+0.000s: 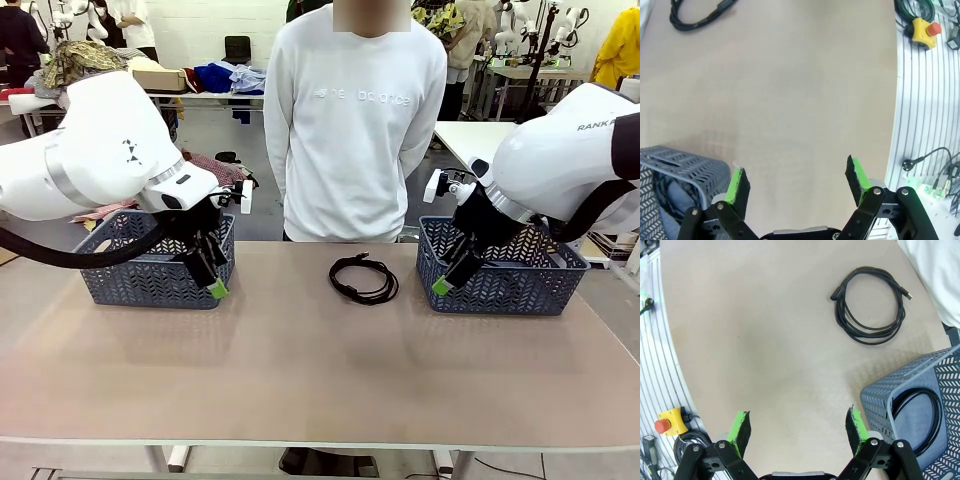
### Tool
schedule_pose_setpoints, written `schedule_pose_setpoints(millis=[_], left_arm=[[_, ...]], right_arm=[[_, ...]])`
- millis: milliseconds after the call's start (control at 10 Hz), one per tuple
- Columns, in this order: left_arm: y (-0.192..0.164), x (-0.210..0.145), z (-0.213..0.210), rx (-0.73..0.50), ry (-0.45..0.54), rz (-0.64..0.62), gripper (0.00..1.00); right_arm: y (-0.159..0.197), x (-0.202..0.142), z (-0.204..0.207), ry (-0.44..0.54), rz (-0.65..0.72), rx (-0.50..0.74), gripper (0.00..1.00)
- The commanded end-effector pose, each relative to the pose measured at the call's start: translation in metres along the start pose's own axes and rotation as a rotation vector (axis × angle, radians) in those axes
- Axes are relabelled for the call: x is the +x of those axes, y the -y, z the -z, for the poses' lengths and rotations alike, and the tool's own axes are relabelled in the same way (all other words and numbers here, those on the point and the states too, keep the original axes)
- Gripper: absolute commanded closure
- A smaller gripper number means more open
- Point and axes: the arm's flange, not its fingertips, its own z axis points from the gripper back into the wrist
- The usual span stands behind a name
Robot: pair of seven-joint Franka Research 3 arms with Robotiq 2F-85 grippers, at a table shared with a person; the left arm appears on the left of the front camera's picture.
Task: Organize the cables according to human instructions.
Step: Pick up a bundle of cables and place it in the basket indicated by the human.
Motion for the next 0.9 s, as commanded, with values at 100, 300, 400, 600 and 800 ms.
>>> schedule_pose_setpoints(millis=[100,300,400,600,800], left_arm=[[-0.0003,-0.0025,-0.0018,0.005,-0.001,0.012,0.0],[-0.0003,-0.0025,-0.0018,0.005,-0.001,0.012,0.0],[-0.0003,-0.0025,-0.0018,0.005,-0.001,0.012,0.0],[-0.0003,-0.0025,-0.0018,0.005,-0.001,0.012,0.0],[-0.0003,-0.0025,-0.0018,0.005,-0.001,0.012,0.0]], right_arm=[[0.0001,-0.0001,-0.0008,0.002,0.005,-0.003,0.0],[0.0001,-0.0001,-0.0008,0.002,0.005,-0.003,0.0],[0.0001,-0.0001,-0.0008,0.002,0.005,-0.003,0.0],[0.0001,-0.0001,-0.0008,0.002,0.005,-0.003,0.0],[0.0001,-0.0001,-0.0008,0.002,0.005,-0.003,0.0]])
